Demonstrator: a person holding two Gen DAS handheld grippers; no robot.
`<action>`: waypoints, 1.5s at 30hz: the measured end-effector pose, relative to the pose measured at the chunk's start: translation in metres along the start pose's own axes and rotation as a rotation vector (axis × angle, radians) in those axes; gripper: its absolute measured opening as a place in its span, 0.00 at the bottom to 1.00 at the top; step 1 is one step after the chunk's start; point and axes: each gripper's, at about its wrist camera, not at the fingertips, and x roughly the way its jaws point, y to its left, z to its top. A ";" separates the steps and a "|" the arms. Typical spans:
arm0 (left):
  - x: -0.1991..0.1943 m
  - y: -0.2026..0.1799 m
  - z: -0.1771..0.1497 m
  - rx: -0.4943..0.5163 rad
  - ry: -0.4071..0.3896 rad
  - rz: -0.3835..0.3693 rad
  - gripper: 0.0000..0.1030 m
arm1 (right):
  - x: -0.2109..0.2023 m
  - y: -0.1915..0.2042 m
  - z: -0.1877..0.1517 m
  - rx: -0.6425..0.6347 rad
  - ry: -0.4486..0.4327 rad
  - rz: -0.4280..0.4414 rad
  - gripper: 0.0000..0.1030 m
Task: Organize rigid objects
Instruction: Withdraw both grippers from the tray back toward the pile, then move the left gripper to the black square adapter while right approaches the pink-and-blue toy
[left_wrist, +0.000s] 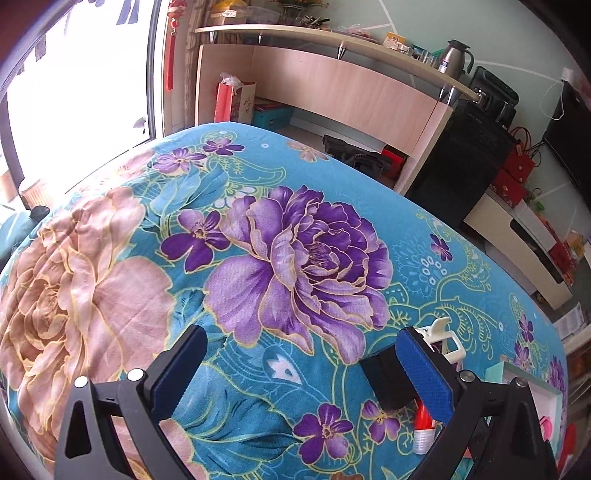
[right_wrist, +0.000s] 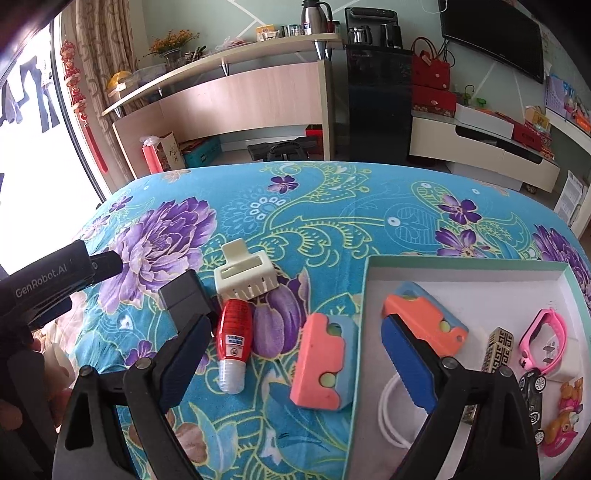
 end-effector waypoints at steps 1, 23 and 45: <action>0.001 0.002 0.000 -0.007 0.002 -0.004 1.00 | 0.002 0.004 0.000 -0.009 0.002 -0.001 0.91; 0.044 -0.029 -0.016 0.109 0.118 -0.086 1.00 | 0.009 -0.008 -0.001 0.006 0.002 -0.100 0.91; 0.062 -0.056 -0.019 0.178 0.142 -0.076 1.00 | 0.013 -0.023 -0.003 0.039 0.029 -0.119 0.91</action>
